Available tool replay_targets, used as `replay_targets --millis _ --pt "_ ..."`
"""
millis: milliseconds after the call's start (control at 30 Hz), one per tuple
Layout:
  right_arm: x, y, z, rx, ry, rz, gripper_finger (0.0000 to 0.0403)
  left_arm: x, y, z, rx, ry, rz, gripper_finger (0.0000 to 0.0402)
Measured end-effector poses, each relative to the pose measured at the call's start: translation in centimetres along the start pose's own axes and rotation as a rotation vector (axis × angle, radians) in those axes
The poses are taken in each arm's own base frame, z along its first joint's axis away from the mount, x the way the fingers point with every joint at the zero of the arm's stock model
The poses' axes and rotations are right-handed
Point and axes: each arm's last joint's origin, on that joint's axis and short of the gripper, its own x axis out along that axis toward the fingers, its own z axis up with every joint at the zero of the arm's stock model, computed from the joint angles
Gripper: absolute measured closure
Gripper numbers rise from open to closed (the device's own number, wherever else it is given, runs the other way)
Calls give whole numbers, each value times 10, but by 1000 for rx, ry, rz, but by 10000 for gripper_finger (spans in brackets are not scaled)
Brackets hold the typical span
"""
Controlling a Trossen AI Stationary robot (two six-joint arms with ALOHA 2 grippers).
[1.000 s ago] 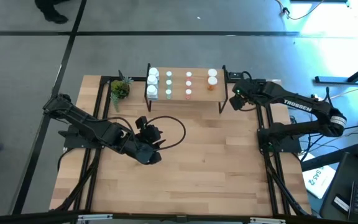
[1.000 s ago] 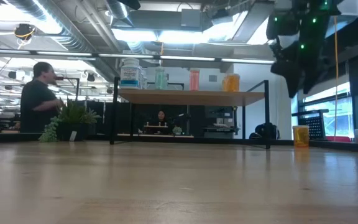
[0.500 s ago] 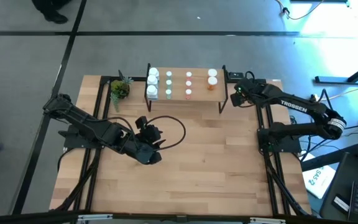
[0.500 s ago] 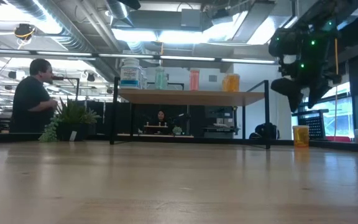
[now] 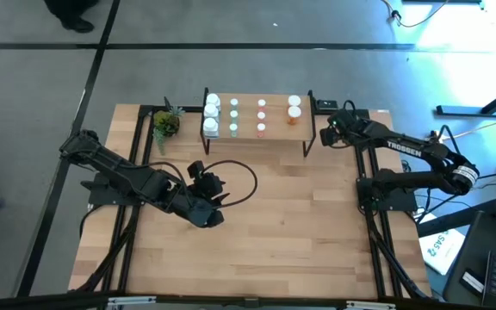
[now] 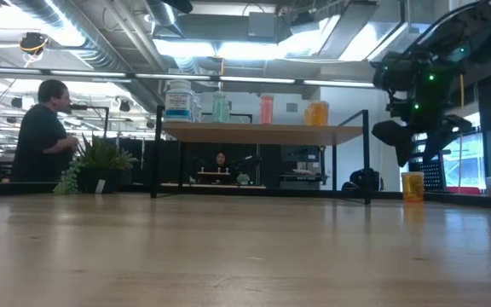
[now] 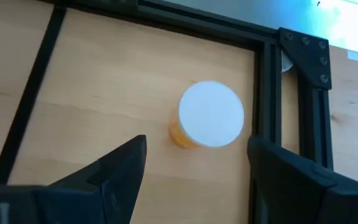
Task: Pick and place medicine bottles onto shelf by color
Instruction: Put the orange pill bottle on the shelf aligned with the other orange pill bottles
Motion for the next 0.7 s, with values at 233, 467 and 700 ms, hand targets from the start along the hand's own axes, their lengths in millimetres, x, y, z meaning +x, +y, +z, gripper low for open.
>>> replay_targets --millis 233,467,700 --pt "9 -2 -7 41 -7 -5 122 0 0 0 1 0 0 250" --pt "13 -3 -8 59 -28 -8 122 0 0 0 1 0 0 250" --pt "13 -3 -8 85 -36 -23 122 0 0 0 2 0 0 250"
